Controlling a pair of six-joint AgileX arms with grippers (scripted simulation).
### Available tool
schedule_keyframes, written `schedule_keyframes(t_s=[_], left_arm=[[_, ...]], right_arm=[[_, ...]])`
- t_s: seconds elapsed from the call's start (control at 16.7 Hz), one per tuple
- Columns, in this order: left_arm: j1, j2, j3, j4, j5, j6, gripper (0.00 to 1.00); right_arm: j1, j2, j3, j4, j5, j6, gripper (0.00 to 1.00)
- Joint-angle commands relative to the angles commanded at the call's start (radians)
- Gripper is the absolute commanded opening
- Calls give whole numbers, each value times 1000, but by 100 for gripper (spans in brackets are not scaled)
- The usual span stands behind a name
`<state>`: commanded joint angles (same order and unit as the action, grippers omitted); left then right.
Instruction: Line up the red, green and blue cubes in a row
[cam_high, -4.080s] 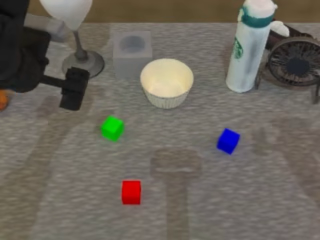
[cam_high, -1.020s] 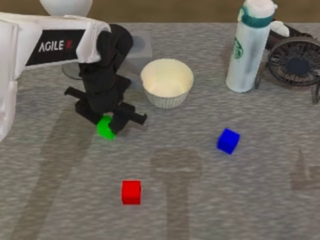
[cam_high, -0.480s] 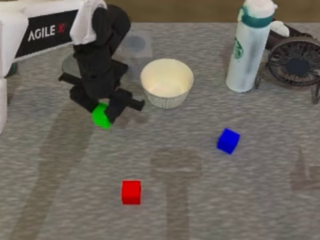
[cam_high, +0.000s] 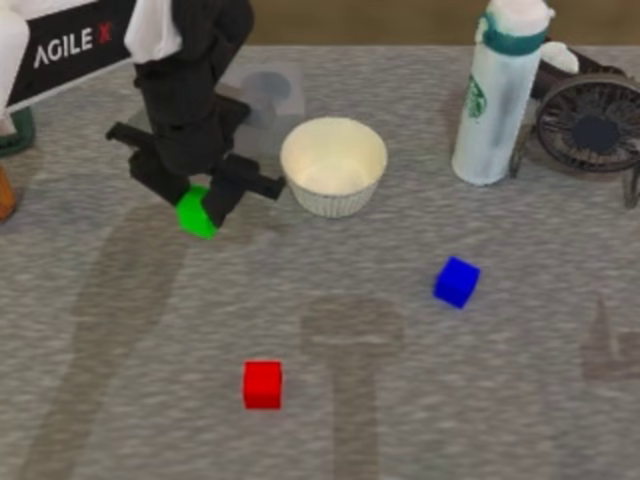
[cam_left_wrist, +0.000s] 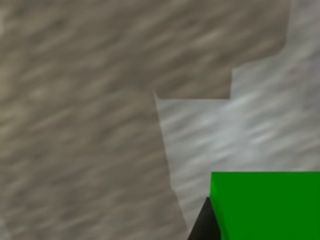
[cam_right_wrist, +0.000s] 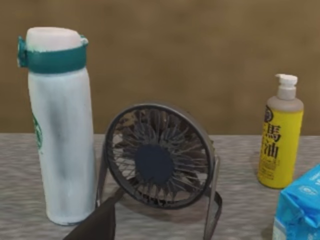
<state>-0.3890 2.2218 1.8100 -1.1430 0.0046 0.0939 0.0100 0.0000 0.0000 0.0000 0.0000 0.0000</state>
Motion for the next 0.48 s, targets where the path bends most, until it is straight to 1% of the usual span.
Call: schedule_keyframes(t_s=[0.12, 0.24, 0.36, 0.48], left_arm=[[-22, -4, -3, -1, -1, -33, 0], [-65, -13, -12, -2, -2, -106, 0], [-124, -28, -30, -4, -4, -222, 0], [-193, -47, -55, -6, -5, -373, 0]], right_arm=[[0, 0, 0, 0, 0, 0, 100], [0, 0, 0, 0, 0, 0, 100], [0, 0, 0, 0, 0, 0, 100], [0, 0, 0, 0, 0, 0, 100]])
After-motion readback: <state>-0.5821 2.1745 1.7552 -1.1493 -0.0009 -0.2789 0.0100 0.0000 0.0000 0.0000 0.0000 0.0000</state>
